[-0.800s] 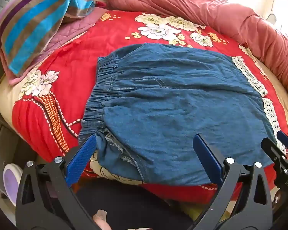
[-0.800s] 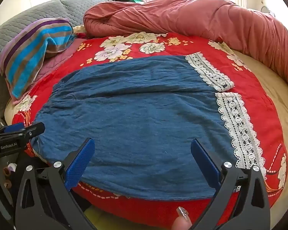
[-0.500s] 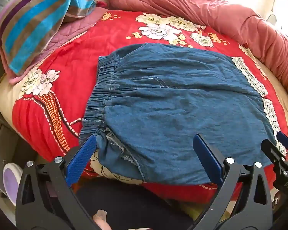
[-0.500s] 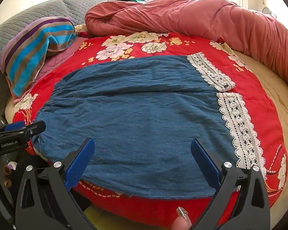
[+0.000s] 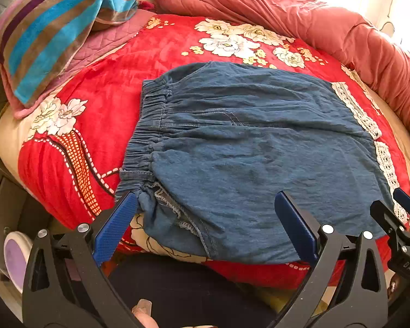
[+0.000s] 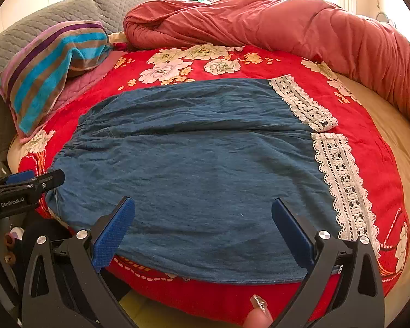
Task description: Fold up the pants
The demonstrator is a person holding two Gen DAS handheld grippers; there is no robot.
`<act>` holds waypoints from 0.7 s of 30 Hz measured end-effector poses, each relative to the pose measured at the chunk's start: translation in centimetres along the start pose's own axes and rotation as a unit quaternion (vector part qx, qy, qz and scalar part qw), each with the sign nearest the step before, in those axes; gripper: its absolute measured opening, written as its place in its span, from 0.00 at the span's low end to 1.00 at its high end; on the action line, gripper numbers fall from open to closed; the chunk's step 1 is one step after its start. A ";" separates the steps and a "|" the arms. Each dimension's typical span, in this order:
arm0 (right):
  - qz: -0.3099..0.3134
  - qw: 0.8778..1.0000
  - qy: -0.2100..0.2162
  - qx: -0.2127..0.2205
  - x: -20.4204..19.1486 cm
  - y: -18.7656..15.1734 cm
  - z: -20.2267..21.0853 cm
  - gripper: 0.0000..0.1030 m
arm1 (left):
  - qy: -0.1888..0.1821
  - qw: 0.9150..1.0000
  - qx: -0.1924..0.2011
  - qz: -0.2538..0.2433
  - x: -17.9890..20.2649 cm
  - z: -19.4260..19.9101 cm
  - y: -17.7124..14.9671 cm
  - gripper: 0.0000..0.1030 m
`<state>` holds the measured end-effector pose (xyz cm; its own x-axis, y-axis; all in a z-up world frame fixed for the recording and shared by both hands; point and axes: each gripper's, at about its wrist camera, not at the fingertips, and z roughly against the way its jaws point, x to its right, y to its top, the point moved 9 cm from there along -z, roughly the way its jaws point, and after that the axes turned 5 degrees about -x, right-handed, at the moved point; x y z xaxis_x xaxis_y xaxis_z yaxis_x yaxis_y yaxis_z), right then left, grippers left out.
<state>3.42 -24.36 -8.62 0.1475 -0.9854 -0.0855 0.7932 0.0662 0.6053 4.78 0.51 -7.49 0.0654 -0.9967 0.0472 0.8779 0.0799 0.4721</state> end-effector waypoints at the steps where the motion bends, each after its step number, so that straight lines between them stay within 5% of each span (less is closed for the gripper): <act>1: 0.001 1.000 -0.002 -0.002 -0.4 0.1 -0.3 0.96 | 0.000 1.000 0.000 0.000 -0.1 0.0 0.0 0.92; 21: 0.003 1.000 0.000 -0.002 -0.7 0.4 -0.3 0.96 | 0.001 1.000 0.001 0.000 -0.2 0.0 0.1 0.92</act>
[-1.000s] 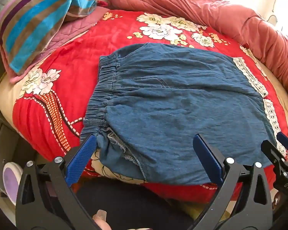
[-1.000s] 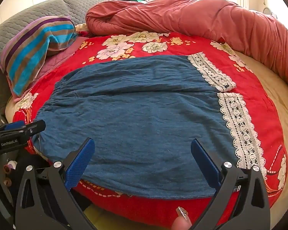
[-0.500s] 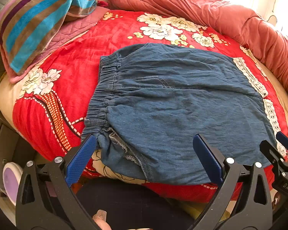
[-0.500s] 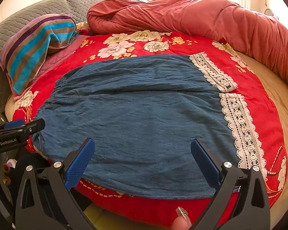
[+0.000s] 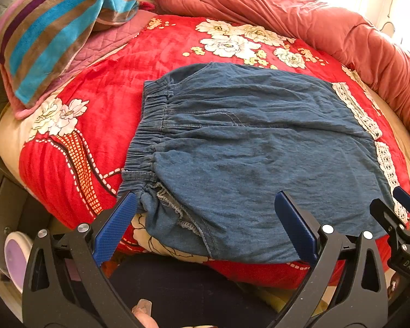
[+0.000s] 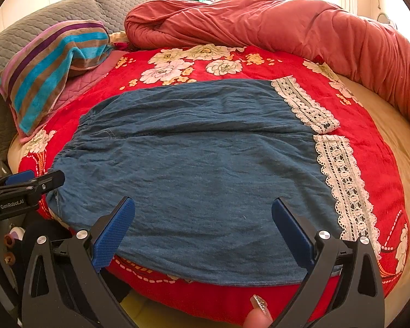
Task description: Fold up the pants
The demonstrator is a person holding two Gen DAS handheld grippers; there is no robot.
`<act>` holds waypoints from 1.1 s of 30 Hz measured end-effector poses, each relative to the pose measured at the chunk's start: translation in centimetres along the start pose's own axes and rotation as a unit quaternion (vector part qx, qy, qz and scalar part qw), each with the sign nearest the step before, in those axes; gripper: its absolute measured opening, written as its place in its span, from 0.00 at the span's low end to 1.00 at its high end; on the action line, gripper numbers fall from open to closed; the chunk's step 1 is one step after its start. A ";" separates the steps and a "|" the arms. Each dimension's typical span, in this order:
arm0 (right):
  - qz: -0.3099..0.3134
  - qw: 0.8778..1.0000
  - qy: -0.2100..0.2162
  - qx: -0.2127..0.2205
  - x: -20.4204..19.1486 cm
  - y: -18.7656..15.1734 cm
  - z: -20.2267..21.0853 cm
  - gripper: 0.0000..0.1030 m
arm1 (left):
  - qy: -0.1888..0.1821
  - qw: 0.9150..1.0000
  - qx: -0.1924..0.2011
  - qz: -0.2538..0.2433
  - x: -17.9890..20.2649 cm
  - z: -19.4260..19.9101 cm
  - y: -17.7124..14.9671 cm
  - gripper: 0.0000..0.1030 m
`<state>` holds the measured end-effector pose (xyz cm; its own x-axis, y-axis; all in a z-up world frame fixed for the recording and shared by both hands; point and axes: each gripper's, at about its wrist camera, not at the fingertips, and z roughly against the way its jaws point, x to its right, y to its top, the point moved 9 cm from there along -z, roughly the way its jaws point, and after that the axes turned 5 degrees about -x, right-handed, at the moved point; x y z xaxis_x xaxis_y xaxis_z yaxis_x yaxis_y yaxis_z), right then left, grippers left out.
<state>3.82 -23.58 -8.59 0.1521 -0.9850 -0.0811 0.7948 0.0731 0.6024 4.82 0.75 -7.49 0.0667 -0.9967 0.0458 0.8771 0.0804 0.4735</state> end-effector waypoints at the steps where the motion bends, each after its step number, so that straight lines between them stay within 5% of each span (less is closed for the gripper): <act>1: 0.000 1.000 -0.001 0.000 0.0 0.0 -0.1 0.96 | 0.000 1.000 0.000 0.000 -0.1 0.1 0.0 0.92; 33: 0.036 0.999 0.006 -0.001 -2.7 4.4 -3.1 0.96 | 0.023 0.999 -0.009 0.027 -3.3 -2.3 3.3 0.92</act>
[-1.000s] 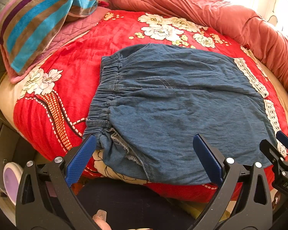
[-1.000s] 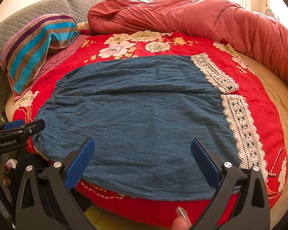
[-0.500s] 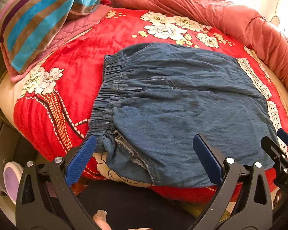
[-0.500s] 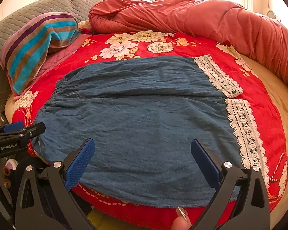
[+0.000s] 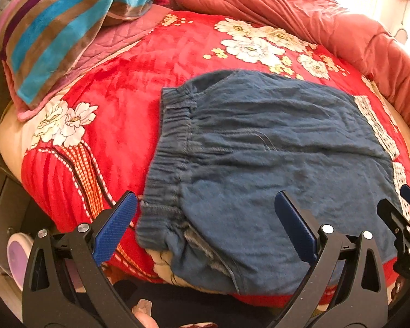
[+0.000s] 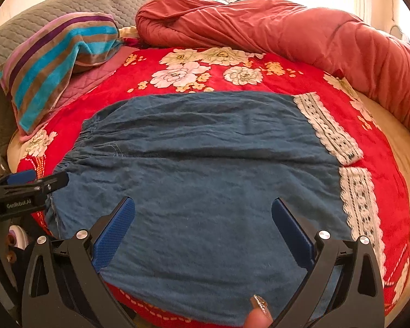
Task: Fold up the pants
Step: 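Lower the left tool onto the waistband edge of the denim pants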
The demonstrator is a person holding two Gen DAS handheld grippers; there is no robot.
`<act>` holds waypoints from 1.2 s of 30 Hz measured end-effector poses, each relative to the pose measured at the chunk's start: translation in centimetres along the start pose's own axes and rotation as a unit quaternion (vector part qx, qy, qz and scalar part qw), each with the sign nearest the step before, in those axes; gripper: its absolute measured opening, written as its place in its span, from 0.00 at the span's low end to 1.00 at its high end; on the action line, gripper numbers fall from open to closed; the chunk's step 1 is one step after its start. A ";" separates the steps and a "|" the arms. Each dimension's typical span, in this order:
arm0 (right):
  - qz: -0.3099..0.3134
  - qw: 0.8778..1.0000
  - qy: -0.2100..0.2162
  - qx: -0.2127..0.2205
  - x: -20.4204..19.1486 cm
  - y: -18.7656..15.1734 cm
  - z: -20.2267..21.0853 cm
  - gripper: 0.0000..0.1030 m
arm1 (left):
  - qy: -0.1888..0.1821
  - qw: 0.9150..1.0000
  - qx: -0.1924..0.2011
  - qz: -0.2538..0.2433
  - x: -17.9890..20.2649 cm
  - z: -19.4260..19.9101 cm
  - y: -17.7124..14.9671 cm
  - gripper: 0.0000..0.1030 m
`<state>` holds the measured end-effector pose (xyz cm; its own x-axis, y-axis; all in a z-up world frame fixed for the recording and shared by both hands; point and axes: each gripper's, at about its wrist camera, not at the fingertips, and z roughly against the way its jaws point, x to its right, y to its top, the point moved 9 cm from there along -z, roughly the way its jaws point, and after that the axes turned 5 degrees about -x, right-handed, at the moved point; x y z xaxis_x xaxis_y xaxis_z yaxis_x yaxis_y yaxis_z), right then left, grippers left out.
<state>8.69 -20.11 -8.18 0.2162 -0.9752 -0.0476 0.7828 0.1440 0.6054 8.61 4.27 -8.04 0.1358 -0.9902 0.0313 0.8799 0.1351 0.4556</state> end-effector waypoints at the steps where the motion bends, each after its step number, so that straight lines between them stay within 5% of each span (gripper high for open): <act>1: 0.001 1.000 0.000 0.002 -0.1 0.3 -0.1 0.96 | 0.001 1.000 0.000 0.003 -0.3 -0.2 0.3 0.92; 21: 0.082 0.997 0.007 -0.003 -2.7 7.6 -5.7 0.96 | 0.021 0.998 -0.021 0.062 -6.6 -4.5 6.1 0.92; 36: 0.188 0.981 0.016 -0.050 -5.5 15.0 -14.7 0.96 | 0.000 0.998 -0.049 0.036 -7.3 -9.6 10.3 0.92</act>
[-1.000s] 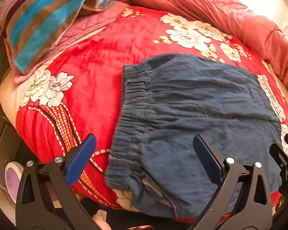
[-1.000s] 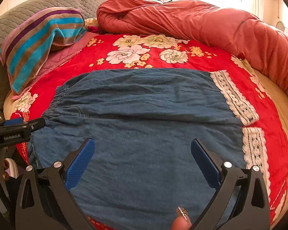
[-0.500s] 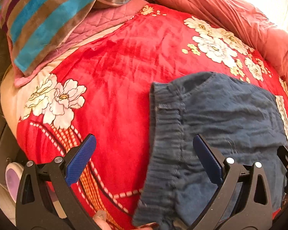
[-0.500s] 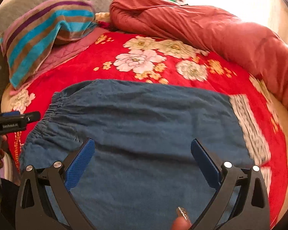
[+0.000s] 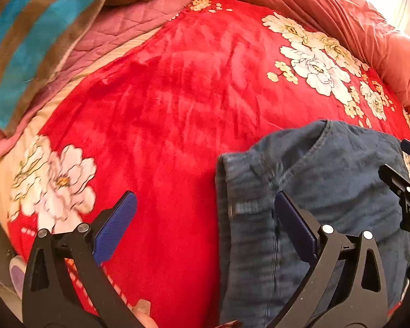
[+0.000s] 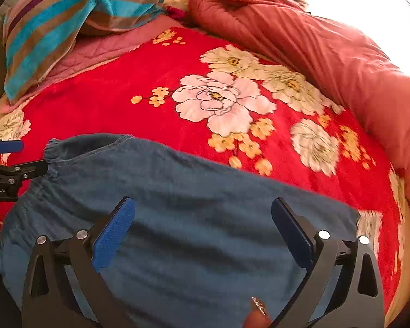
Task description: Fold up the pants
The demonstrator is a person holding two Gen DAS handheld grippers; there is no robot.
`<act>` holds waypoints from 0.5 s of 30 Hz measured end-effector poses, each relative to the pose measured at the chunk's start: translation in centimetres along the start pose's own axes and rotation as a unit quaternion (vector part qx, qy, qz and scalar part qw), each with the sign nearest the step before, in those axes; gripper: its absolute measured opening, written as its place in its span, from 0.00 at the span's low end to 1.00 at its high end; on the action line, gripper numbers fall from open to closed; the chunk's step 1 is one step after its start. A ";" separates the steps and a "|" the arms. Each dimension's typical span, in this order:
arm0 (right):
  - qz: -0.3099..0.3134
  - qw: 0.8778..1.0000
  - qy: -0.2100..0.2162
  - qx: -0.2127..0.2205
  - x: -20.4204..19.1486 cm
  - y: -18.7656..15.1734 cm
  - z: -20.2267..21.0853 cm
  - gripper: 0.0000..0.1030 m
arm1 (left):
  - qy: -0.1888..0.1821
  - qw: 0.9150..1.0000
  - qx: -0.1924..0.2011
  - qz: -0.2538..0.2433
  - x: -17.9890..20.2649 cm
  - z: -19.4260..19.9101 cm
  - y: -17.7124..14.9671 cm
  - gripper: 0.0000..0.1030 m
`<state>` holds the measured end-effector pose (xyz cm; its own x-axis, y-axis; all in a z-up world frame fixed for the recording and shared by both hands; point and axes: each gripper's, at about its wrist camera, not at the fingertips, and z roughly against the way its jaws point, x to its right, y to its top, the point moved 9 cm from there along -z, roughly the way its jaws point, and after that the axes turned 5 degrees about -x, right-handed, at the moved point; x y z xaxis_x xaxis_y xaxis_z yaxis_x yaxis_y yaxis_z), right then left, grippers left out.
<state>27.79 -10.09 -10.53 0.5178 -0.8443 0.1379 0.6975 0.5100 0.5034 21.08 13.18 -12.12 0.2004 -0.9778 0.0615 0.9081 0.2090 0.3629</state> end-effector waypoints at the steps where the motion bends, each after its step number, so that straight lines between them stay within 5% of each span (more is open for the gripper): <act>1: 0.003 1.000 0.006 -0.004 0.0 0.3 -0.5 0.96 | -0.003 1.000 -0.002 0.000 0.0 -0.4 0.2 0.92; 8: 0.040 0.999 0.001 -0.032 0.3 1.5 -3.5 0.96 | -0.002 0.999 0.008 -0.031 1.4 -1.8 2.1 0.91; 12: 0.048 0.998 0.008 -0.040 0.2 2.0 -4.6 0.96 | -0.031 0.997 0.015 -0.068 3.2 -1.7 2.3 0.41; 15: 0.066 0.997 0.012 -0.040 -0.3 2.2 -5.2 0.96 | -0.013 0.995 0.038 -0.095 3.8 -1.0 2.0 0.33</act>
<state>31.72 -7.91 -13.86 0.6194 -0.7648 0.1773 0.6591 0.6293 0.4119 24.00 9.86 -12.05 0.0177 -0.9998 0.0084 0.8980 0.0196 0.4396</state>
